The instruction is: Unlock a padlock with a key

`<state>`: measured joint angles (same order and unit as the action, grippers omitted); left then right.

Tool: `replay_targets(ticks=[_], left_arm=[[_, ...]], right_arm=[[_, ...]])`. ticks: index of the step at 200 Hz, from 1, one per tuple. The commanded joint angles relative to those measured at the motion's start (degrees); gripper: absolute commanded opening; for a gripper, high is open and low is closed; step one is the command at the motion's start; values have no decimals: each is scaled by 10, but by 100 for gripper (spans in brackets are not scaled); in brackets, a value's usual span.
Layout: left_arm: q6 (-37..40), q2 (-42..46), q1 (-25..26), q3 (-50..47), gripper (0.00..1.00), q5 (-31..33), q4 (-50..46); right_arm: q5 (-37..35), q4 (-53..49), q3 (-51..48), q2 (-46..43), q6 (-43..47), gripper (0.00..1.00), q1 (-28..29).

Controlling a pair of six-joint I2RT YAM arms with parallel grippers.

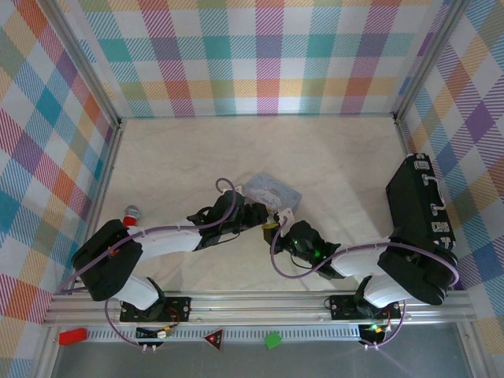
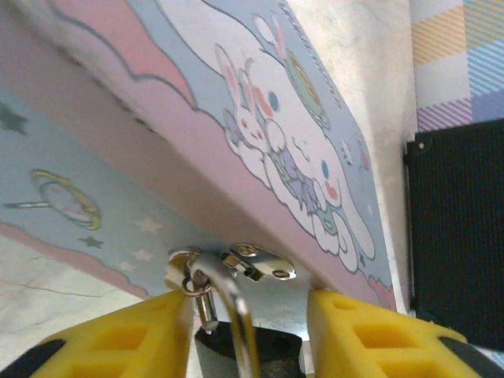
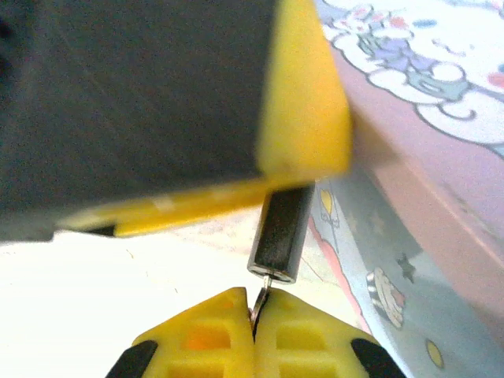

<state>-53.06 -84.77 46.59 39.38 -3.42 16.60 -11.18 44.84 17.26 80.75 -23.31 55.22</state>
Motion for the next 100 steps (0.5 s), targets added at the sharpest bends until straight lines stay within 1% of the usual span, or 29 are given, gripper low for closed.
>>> replay_targets(ticks=[1,30,54,73,100], left_arm=[[30,35,-21,-14,47,7,-3],[65,54,-49,-5,55,20,-64],[123,47,-73,34,60,39,-140],[186,3,-84,96,62,37,-193],[264,-97,-86,212,63,24,-281]], right_arm=[[11,-7,-3,5,-41,0,-11],[18,-20,6,21,-54,0,-22],[30,-42,19,29,-68,0,-29],[31,-60,24,31,-85,0,-38],[42,-76,25,33,-113,0,-63]])
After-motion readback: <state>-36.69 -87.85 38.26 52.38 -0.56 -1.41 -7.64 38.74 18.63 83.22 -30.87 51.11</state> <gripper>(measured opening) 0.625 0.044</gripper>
